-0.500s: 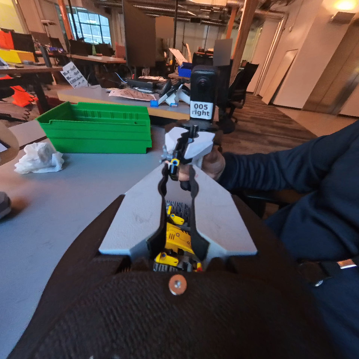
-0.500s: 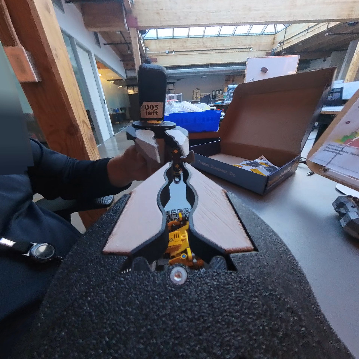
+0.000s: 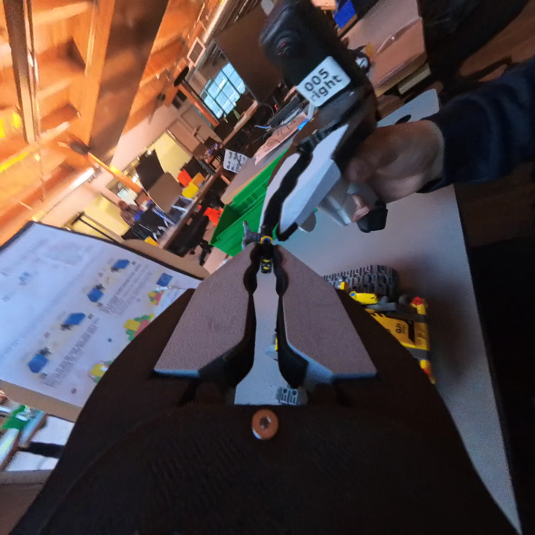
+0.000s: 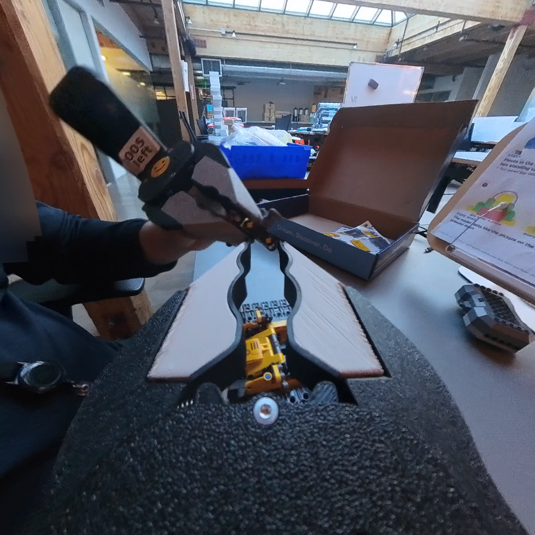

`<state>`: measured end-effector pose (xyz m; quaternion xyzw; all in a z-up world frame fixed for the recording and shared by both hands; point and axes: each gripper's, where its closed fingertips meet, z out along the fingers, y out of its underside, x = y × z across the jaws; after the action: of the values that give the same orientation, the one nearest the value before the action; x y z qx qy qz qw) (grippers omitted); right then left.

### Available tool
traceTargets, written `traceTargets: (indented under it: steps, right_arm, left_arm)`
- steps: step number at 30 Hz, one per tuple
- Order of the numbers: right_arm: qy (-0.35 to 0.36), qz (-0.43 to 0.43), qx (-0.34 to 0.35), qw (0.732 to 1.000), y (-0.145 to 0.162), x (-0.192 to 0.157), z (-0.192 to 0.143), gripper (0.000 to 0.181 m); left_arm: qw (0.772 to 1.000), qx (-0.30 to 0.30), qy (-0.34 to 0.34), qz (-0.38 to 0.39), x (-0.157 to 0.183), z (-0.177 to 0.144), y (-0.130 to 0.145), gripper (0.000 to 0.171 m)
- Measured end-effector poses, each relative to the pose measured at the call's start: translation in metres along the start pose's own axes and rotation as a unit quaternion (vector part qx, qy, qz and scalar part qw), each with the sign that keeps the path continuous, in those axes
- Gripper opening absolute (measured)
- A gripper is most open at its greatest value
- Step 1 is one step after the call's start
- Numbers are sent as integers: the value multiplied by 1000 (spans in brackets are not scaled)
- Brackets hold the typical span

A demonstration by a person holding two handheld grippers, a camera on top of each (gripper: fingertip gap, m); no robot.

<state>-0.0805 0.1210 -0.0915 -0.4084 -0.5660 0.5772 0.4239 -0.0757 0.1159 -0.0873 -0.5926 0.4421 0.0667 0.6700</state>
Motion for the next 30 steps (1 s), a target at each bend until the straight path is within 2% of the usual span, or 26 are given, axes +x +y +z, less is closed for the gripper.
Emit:
traceTargets:
  steps: [4,8,12,16,19,24,27,30]
  right_arm:
    - [-30,38,29,998,-12,-6,-5,18]
    - [-52,64,59,995,-25,-6,-14,18]
    - [-52,43,33,997,-21,-6,-14,28]
    - [-65,-8,9,998,-16,-16,-11,31]
    - [-121,0,19,992,-19,-34,-13,18]
    - [-199,57,51,977,-26,-54,-15,17]
    - [-210,71,50,974,-24,-57,-14,7]
    - [-213,78,53,972,-24,-56,-14,9]
  left_arm:
    - [998,18,-15,55,1,-3,-7,4]
    - [997,28,-3,68,6,-4,-8,4]
    - [997,39,13,67,13,-3,-11,5]
    - [996,63,45,44,22,-4,-17,5]
    - [992,102,75,10,28,-8,-26,5]
    - [981,155,117,-23,38,-14,-39,6]
    - [980,160,121,-18,42,-14,-41,5]
    - [980,159,120,-21,42,-14,-42,6]
